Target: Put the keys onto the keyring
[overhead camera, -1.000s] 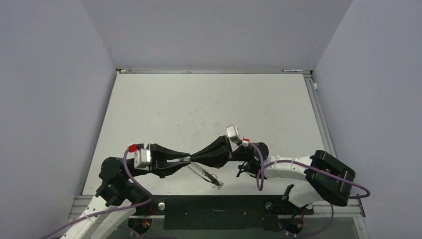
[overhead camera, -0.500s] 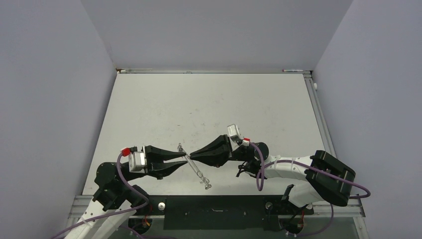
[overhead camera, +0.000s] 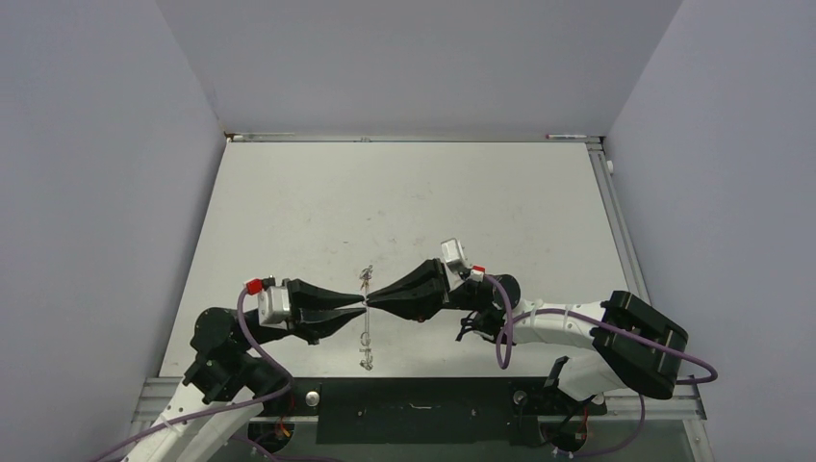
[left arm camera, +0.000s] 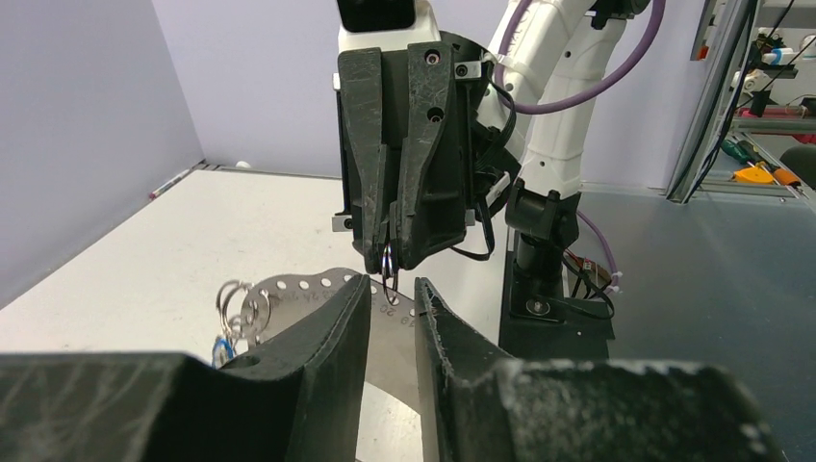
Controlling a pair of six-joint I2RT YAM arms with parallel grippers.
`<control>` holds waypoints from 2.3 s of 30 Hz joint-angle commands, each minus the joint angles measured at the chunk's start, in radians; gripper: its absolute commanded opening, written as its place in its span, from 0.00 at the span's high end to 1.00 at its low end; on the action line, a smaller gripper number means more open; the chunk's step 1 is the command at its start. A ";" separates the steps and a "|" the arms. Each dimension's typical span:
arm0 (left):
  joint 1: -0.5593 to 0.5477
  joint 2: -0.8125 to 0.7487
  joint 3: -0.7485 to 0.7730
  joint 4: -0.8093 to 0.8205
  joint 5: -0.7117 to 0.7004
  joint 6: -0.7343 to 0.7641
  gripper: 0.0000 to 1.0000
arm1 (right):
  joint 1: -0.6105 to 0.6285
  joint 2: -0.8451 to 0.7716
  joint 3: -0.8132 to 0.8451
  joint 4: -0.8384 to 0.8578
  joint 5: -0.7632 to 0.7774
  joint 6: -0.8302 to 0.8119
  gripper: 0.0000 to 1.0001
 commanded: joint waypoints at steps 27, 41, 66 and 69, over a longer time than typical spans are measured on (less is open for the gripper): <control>0.071 -0.014 -0.004 0.079 -0.004 -0.073 0.90 | 0.042 0.034 0.082 0.262 0.012 -0.061 0.95; 0.101 -0.008 0.004 0.089 0.025 -0.088 1.00 | 0.073 0.055 0.086 0.230 0.010 -0.110 0.95; 0.111 -0.020 0.065 -0.099 -0.060 0.067 1.00 | 0.066 -0.108 0.052 -0.220 0.084 -0.395 0.70; 0.111 -0.020 0.066 -0.107 -0.063 0.073 1.00 | 0.056 -0.174 0.072 -0.405 0.119 -0.503 0.63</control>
